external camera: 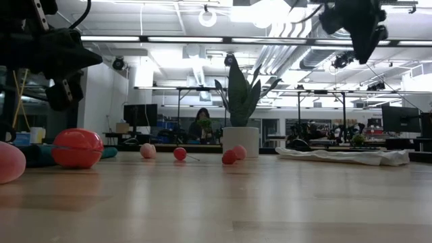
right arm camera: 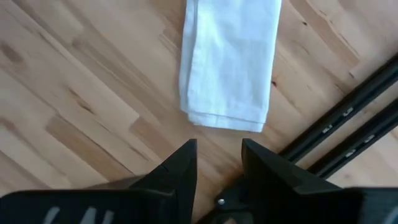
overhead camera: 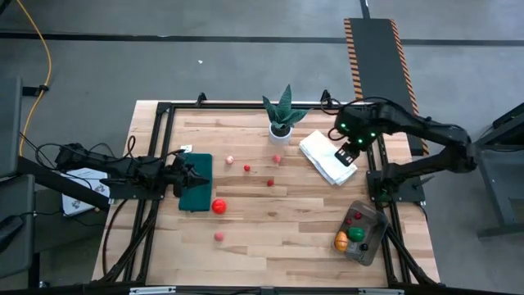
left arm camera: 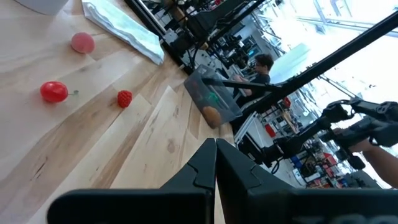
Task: Pick and placing Produce into tupperware
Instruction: Put the top right pink peach into the black bin
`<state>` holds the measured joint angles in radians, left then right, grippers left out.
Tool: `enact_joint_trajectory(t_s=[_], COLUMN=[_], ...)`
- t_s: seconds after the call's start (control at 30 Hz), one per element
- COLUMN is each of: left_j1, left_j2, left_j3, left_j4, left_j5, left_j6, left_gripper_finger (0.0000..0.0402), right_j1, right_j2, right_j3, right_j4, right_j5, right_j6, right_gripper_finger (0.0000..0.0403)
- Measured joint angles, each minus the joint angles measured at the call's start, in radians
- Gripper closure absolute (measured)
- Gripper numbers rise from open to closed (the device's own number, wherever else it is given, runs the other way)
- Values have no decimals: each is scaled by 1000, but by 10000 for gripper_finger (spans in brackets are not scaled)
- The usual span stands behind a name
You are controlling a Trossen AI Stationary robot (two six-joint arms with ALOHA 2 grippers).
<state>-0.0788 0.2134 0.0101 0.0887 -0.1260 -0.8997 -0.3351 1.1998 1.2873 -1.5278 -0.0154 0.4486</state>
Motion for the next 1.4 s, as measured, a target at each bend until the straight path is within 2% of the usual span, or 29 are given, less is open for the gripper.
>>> enact_joint_trajectory(t_s=[0.23, 0.73, 1.4], left_j1=[0, 0, 0], left_j2=[0, 0, 0], left_j3=[0, 0, 0], left_j4=[0, -1, -2], left_j5=[-16, -18, -18], left_j6=[-14, -26, -4], left_gripper_finger=[401, 401, 401], right_j1=[-8, -8, -8], right_j2=[99, 241, 352], right_j3=[0, 0, 0], right_j4=[59, 226, 325], right_j5=[4, -1, -54], right_j6=[-112, -214, -187], right_gripper_finger=[286, 286, 286])
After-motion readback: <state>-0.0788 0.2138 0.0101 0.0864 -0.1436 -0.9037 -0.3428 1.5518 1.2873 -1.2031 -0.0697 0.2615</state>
